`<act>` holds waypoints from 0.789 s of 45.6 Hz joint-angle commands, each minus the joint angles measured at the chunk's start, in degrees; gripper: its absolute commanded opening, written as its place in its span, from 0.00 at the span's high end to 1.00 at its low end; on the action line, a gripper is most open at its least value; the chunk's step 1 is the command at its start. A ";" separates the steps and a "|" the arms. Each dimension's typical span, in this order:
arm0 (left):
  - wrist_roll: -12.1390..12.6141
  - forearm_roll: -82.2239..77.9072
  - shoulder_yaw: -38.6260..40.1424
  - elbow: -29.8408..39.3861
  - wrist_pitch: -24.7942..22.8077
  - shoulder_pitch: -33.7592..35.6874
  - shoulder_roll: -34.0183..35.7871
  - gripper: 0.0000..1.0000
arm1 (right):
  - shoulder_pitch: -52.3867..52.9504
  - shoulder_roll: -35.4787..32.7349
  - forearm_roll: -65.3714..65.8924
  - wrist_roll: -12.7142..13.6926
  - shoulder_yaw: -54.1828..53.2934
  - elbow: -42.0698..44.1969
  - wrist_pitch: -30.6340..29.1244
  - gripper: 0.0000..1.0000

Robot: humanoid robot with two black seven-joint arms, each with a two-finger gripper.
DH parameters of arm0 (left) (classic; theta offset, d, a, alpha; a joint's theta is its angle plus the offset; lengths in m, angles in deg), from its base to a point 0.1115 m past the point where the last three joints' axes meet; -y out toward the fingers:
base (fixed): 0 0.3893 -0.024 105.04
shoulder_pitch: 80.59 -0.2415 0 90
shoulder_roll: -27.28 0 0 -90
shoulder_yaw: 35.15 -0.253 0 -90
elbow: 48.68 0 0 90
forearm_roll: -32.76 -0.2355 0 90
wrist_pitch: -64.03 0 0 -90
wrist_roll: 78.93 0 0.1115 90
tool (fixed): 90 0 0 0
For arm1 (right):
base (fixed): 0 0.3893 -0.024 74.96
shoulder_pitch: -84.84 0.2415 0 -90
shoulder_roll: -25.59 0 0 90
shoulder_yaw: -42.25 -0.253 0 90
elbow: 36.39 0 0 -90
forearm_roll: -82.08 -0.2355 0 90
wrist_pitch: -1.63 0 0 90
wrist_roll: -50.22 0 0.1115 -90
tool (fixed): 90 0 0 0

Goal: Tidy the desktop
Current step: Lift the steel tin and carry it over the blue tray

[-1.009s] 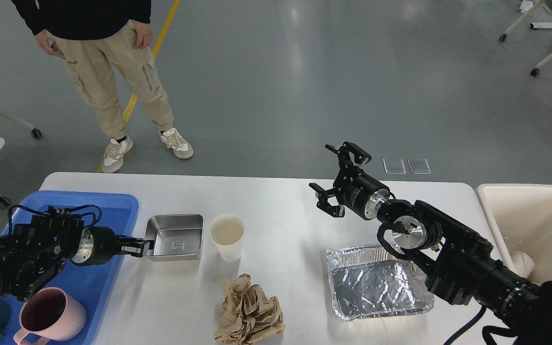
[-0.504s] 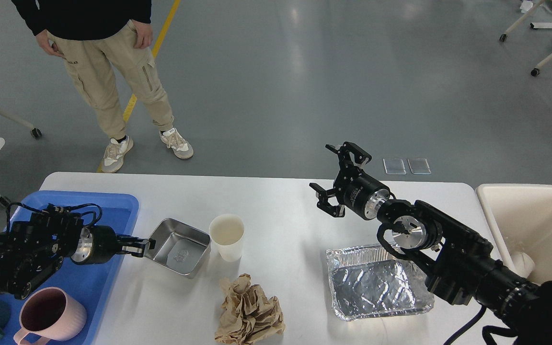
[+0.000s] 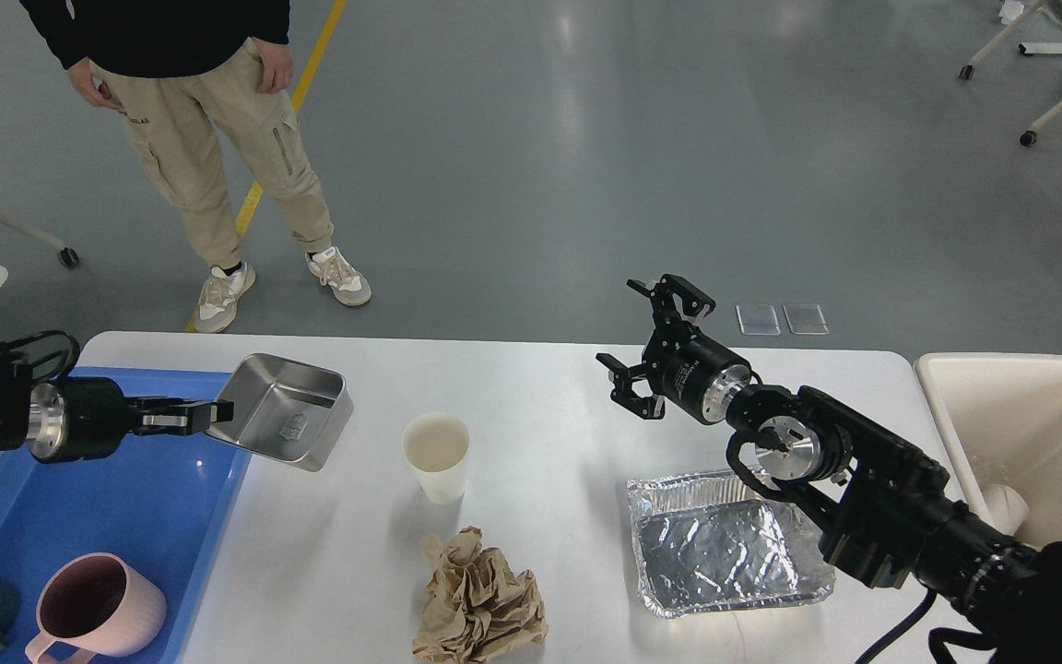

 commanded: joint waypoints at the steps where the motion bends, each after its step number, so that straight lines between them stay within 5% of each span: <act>1: -0.06 4.02 0.08 6.21 -0.03 -0.46 6.73 0.96 | 0.02 0.08 0.35 0.00 0.00 0.00 0.00 0.00; 12: -0.24 9.22 -0.10 13.60 0.15 -1.86 16.75 0.96 | -0.07 0.17 0.79 0.00 0.09 0.00 0.00 0.00; 24: -3.84 9.48 0.87 15.01 0.06 -2.31 27.13 0.96 | 0.11 -0.18 0.79 0.00 0.00 -0.08 0.00 0.00; 36: -0.24 8.95 0.17 12.82 4.36 -4.94 27.39 0.95 | 0.11 0.52 0.79 0.00 0.09 -0.17 0.00 0.00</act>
